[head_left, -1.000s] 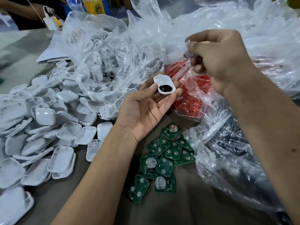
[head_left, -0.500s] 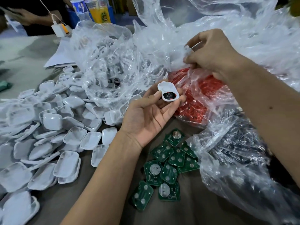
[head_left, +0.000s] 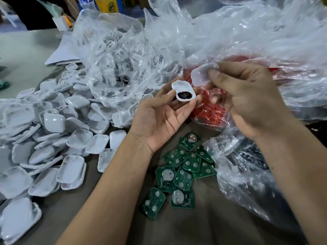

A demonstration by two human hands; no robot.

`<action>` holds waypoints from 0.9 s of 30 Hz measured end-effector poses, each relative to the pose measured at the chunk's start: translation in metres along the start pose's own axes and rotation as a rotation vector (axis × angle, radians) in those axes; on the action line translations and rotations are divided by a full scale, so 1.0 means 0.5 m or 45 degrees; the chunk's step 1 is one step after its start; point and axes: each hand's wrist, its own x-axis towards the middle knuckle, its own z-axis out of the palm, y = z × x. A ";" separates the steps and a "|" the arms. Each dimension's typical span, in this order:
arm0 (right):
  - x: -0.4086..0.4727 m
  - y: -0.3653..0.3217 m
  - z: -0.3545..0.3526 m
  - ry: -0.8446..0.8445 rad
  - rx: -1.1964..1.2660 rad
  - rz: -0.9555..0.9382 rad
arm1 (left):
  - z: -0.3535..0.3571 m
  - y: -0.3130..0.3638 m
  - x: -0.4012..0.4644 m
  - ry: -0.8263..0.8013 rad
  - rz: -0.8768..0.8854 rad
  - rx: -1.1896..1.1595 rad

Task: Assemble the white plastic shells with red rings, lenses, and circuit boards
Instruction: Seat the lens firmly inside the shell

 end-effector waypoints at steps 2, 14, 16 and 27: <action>-0.001 0.015 -0.001 -0.006 0.083 0.051 | -0.001 -0.001 0.000 0.004 -0.008 0.025; -0.002 0.048 -0.006 0.103 -0.025 -0.143 | 0.000 -0.001 0.003 -0.016 -0.057 0.106; -0.002 0.046 -0.004 0.123 -0.021 -0.175 | 0.001 -0.001 0.002 -0.010 -0.054 0.107; -0.016 0.020 -0.014 0.045 0.147 -0.190 | 0.004 -0.001 0.000 0.004 -0.072 0.097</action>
